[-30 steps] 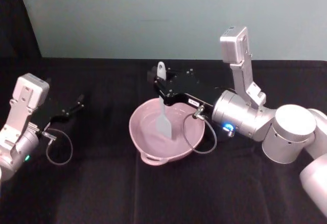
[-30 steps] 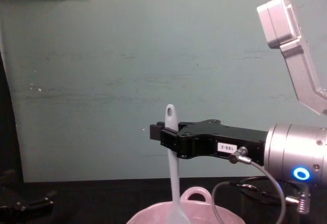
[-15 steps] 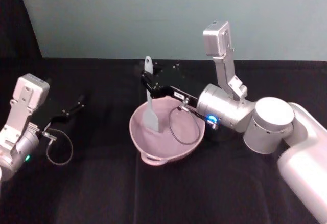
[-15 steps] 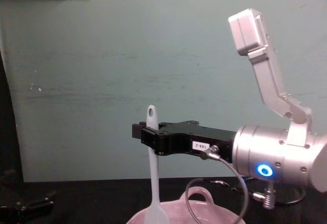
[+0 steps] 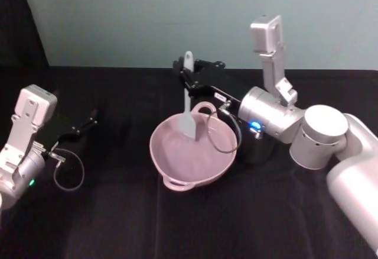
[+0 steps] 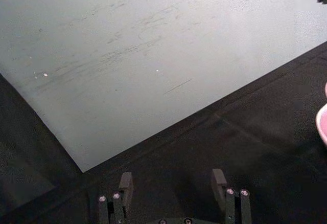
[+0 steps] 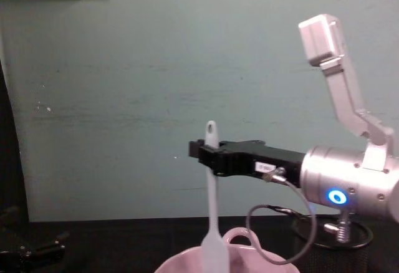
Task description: Use the one hand to pick up the spoon and stir the clear water in the bowl.
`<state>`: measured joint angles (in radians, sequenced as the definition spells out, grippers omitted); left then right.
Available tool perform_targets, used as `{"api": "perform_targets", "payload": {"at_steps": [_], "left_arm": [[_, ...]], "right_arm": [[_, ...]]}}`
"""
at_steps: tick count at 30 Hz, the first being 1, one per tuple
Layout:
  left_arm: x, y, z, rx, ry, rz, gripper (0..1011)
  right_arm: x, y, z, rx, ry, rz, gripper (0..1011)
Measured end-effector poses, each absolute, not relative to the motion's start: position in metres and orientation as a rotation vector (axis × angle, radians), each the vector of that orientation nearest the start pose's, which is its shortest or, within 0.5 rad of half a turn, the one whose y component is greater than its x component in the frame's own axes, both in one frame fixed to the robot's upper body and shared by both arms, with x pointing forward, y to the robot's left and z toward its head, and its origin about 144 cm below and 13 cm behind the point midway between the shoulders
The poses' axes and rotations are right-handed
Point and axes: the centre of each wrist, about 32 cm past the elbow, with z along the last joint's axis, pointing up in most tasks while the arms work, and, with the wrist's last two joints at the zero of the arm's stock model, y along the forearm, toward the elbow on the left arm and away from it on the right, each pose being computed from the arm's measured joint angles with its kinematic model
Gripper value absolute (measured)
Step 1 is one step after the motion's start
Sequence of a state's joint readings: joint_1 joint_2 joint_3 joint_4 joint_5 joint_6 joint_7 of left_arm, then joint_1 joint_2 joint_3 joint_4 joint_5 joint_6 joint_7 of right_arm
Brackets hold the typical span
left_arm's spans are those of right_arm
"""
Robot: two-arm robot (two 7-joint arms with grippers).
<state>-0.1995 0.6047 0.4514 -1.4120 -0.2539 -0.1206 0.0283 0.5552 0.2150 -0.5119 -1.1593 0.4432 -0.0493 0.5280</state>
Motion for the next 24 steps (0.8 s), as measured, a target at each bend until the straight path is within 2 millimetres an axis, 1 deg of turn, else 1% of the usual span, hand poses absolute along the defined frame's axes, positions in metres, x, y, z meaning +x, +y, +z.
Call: {"api": "perform_targets", "payload": {"at_steps": [5, 9, 13, 18, 24], "left_arm": [[0.489, 0.31, 1.14, 0.304, -0.285, 1.248, 1011], [0.489, 0.31, 1.14, 0.304, -0.285, 1.248, 1011], [0.489, 0.31, 1.14, 0.304, -0.285, 1.248, 1011], [0.489, 0.31, 1.14, 0.304, -0.285, 1.248, 1011], [0.489, 0.31, 1.14, 0.304, -0.285, 1.248, 1011]], "right_arm": [[0.58, -0.193, 1.199, 0.037, -0.036, -0.718, 120], [0.573, -0.199, 1.198, 0.026, -0.037, -0.726, 120], [0.562, -0.205, 1.199, 0.015, -0.037, -0.72, 120], [0.55, -0.202, 1.2, 0.022, -0.044, -0.7, 120], [0.541, -0.192, 1.198, 0.028, -0.044, -0.663, 120]]}}
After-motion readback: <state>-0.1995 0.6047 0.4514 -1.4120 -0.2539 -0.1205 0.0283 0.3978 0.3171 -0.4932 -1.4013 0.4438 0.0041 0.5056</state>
